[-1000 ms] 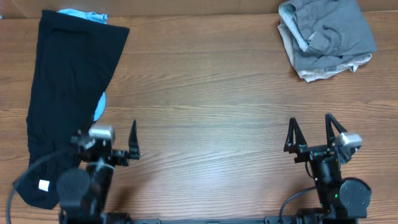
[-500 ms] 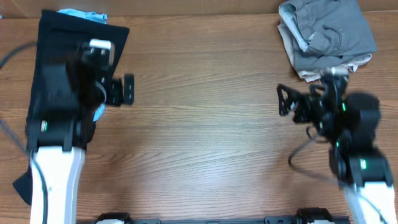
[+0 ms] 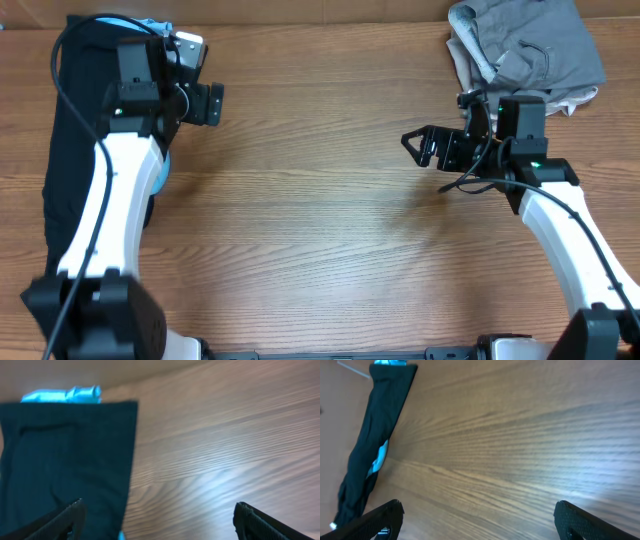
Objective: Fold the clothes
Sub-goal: 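Reach the left gripper to the black t-shirt and grasp it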
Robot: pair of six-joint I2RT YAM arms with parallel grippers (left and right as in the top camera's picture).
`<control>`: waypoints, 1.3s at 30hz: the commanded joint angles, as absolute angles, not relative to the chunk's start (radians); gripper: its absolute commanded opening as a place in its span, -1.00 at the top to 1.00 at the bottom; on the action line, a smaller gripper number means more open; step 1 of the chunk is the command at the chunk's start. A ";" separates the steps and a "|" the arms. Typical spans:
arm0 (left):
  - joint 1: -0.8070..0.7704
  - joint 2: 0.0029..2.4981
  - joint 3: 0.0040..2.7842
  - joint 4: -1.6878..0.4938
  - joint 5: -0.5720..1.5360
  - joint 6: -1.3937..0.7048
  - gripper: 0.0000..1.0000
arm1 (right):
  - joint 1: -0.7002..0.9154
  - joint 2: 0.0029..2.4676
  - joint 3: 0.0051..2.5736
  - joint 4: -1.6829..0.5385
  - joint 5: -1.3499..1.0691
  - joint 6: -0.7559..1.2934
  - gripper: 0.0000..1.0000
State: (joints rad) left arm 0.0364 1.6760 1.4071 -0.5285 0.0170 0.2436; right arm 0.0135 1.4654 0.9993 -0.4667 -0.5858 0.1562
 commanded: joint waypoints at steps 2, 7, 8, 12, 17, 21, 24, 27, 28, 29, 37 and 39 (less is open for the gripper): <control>0.099 1.797 1.430 -0.517 -0.059 0.299 -0.84 | 0.012 1.488 1.022 -0.467 -0.644 0.152 -1.00; 0.160 1.913 1.430 -0.514 -0.027 0.300 -0.81 | 0.012 1.488 1.021 -0.472 -0.632 0.152 -0.94; 0.170 1.930 1.430 -0.512 -0.022 0.300 -0.81 | 0.012 1.488 1.021 -0.476 -0.626 0.152 -0.93; 0.192 1.980 1.430 -0.515 -0.037 0.317 -0.84 | 0.012 1.488 1.021 -0.498 -0.603 0.152 -0.92; 0.198 2.044 1.430 -0.511 -0.072 0.337 -0.84 | 0.012 1.488 1.021 -0.521 -0.603 0.152 -0.90; 0.198 2.094 1.430 -0.522 -0.072 0.333 -0.73 | 0.012 1.488 1.021 -0.525 -0.587 0.152 -0.87; 0.198 2.124 1.430 -0.530 -0.086 0.332 -0.44 | 0.012 1.487 1.021 -0.526 -0.585 0.152 -0.83; 0.198 2.134 1.430 -0.530 -0.087 0.333 -0.11 | 0.012 1.488 1.021 -0.526 -0.585 0.152 -0.78; 0.198 2.134 1.430 -0.527 -0.087 0.333 0.05 | 0.012 1.488 1.021 -0.526 -0.584 0.152 -0.76; 0.198 2.133 1.430 -0.525 -0.086 0.333 0.13 | 0.012 1.488 1.021 -0.525 -0.584 0.152 -0.75; 0.190 2.130 1.454 -0.527 -0.115 0.290 0.76 | 0.012 1.488 1.021 -0.524 -0.584 0.153 -0.60; 0.189 2.128 1.494 -0.563 -0.155 0.228 0.88 | 0.012 1.487 1.021 -0.522 -0.585 0.153 -0.57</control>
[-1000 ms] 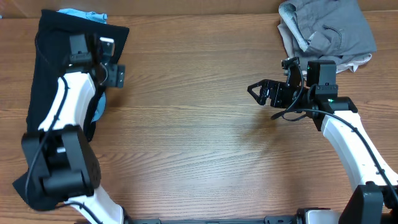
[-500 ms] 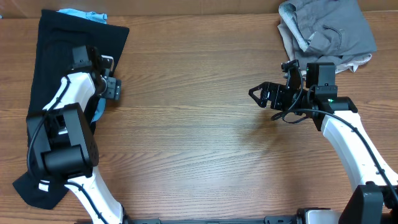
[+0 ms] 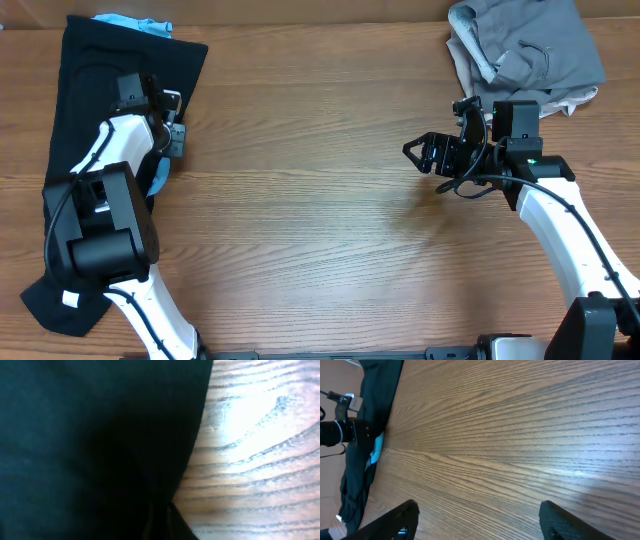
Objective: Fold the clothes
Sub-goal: 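Reach the left gripper to the black t-shirt and grasp it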
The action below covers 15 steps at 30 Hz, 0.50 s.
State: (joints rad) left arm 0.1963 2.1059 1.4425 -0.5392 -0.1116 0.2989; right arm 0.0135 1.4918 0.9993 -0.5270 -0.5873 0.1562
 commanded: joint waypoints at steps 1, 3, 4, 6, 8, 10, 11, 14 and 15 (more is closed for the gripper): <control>0.189 2.126 1.523 -0.591 -0.166 0.203 0.92 | 0.012 1.487 1.021 -0.522 -0.585 0.153 -0.56; 0.189 2.126 1.596 -0.664 -0.165 0.176 0.92 | 0.012 1.487 1.021 -0.522 -0.585 0.153 -0.53; 0.189 2.126 1.639 -0.705 -0.165 0.166 0.92 | 0.012 1.487 1.021 -0.522 -0.585 0.153 -0.52; 0.188 2.125 1.732 -0.792 -0.162 0.153 0.92 | 0.012 1.487 1.021 -0.522 -0.585 0.153 -0.50; 0.182 2.125 1.834 -0.882 -0.157 0.153 0.92 | 0.012 1.487 1.021 -0.522 -0.585 0.154 -0.48; 0.169 2.124 1.936 -0.971 -0.156 0.153 0.92 | 0.012 1.487 1.021 -0.522 -0.585 0.157 -0.47; 0.161 2.124 1.988 -1.016 -0.155 0.153 0.92 | 0.012 1.487 1.021 -0.522 -0.585 0.157 -0.47; 0.129 2.124 2.140 -1.146 -0.144 0.153 0.92 | 0.012 1.487 1.021 -0.522 -0.586 0.157 -0.45; 0.117 2.124 2.189 -1.184 -0.130 0.154 0.92 | 0.012 1.487 1.021 -0.523 -0.586 0.157 -0.45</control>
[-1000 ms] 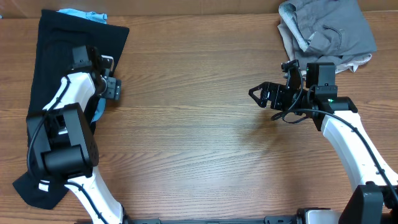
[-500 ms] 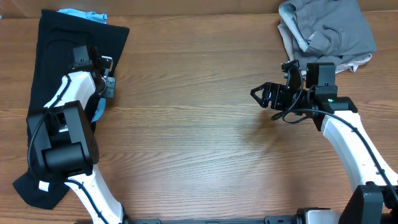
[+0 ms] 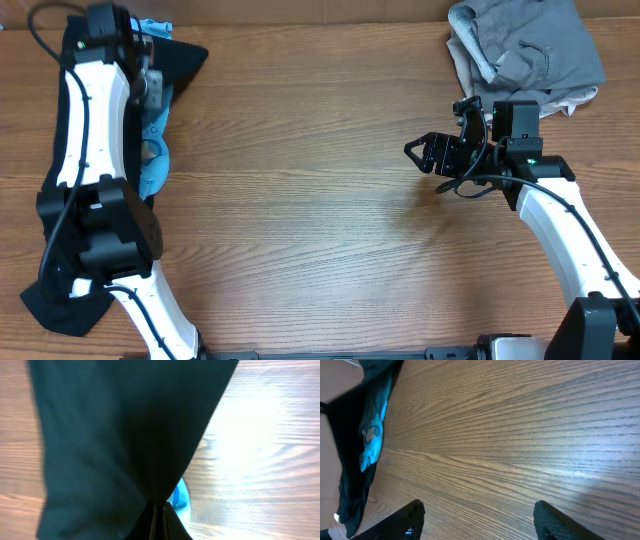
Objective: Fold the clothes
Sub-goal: 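Reach the left gripper to the black t-shirt and grasp it, then drag the black t-shirt with the left gripper toward table center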
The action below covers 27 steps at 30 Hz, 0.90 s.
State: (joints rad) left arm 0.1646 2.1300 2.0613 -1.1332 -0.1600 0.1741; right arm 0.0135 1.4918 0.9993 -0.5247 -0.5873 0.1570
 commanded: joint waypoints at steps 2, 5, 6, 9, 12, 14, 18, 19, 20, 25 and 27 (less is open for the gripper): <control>0.086 2.124 2.277 -1.248 -0.102 0.154 0.92 | 0.012 1.487 1.021 -0.527 -0.595 0.157 -0.45; 0.028 2.124 2.385 -1.311 -0.029 0.154 0.92 | 0.012 1.487 1.021 -0.527 -0.617 0.157 -0.45; 0.004 2.124 2.410 -1.322 -0.004 0.154 0.92 | 0.012 1.487 1.021 -0.528 -0.624 0.157 -0.45; -0.080 2.124 2.455 -1.332 0.053 0.153 0.92 | 0.012 1.487 1.021 -0.532 -0.631 0.167 -0.44; -0.166 2.128 2.452 -1.300 0.108 0.152 0.92 | 0.003 1.487 1.021 -0.538 -0.631 0.189 -0.53; -0.226 2.137 2.442 -1.268 0.129 0.149 0.92 | -0.014 1.487 1.021 -0.543 -0.631 0.205 -0.58; -0.344 2.160 2.422 -1.207 0.128 0.149 0.92 | -0.072 1.487 1.021 -0.577 -0.631 0.210 -0.62; -0.368 2.170 2.422 -1.192 0.128 0.149 0.92 | -0.086 1.487 1.022 -0.589 -0.631 0.210 -0.62; -0.385 2.177 2.421 -1.177 0.128 0.149 0.92 | -0.099 1.487 1.022 -0.602 -0.631 0.210 -0.63; -0.456 2.208 2.421 -1.085 0.127 0.147 0.89 | -0.125 1.487 1.021 -0.660 -0.631 0.159 -0.66; -0.462 2.209 2.421 -1.049 0.124 0.121 0.85 | -0.121 1.487 1.021 -0.675 -0.630 0.144 -0.68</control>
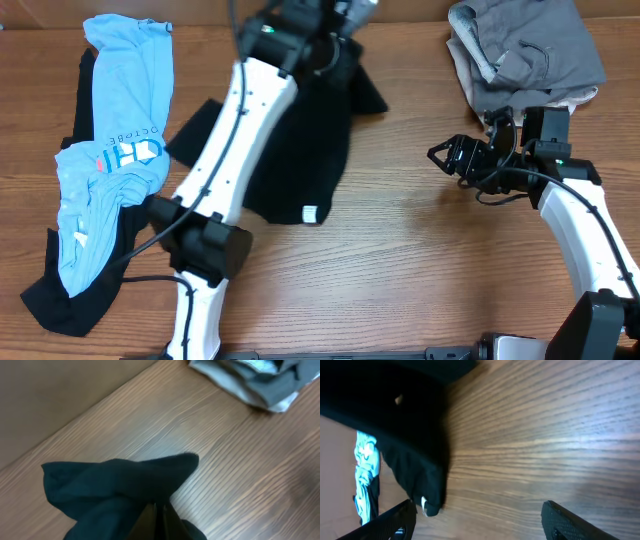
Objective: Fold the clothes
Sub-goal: 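Drag the black t-shirt with the left gripper toward table center, then grasp the black shirt hem with the right gripper and spread it right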
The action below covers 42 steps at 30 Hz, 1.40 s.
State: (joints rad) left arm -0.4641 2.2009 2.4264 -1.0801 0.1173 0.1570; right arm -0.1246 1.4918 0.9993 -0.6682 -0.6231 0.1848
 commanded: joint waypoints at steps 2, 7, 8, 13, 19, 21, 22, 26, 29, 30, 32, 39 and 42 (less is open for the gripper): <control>-0.461 2.209 2.422 -1.016 0.125 0.082 0.81 | -0.110 1.487 1.021 -0.679 -0.630 0.126 -0.71; -0.461 2.209 2.422 -0.992 0.155 0.064 -0.39 | -0.060 1.487 1.021 -0.668 -0.630 0.103 -0.72; -0.459 2.209 2.423 -1.002 0.148 0.071 -0.68 | -0.047 1.487 1.021 -0.666 -0.627 0.099 -0.72; -0.373 2.197 2.472 -1.182 0.172 0.074 -1.00 | 0.012 1.487 1.021 -0.667 -0.583 0.100 -0.73; -0.191 2.204 2.453 -1.476 0.076 0.097 -1.00 | 0.059 1.487 1.021 -0.654 -0.577 0.104 -0.73; -0.129 2.204 2.412 -1.502 0.044 0.097 -1.00 | 0.074 1.487 1.021 -0.653 -0.577 0.104 -0.73; -0.098 2.204 2.392 -1.504 0.044 0.097 -1.00 | 0.084 1.487 1.021 -0.653 -0.577 0.104 -0.73; 0.017 2.204 2.295 -1.433 0.089 0.101 -1.00 | 0.139 1.488 1.021 -0.628 -0.541 0.126 -0.67; 0.070 2.204 2.231 -1.390 0.118 0.104 -1.00 | 0.186 1.491 1.021 -0.582 -0.416 0.172 -0.66; 0.081 2.204 2.211 -1.376 0.129 0.110 -1.00 | 0.206 1.497 1.021 -0.559 -0.383 0.186 -0.65; 0.093 2.204 2.182 -1.354 0.131 0.112 -1.00 | 0.248 1.516 1.021 -0.504 -0.355 0.192 -0.65; 0.097 2.204 2.159 -1.301 0.131 0.111 -1.00 | 0.383 1.660 1.021 -0.364 -0.274 0.188 -0.61; 0.095 2.204 2.159 -1.285 0.131 0.108 -1.00 | 0.421 1.736 1.023 -0.348 -0.263 0.174 -0.61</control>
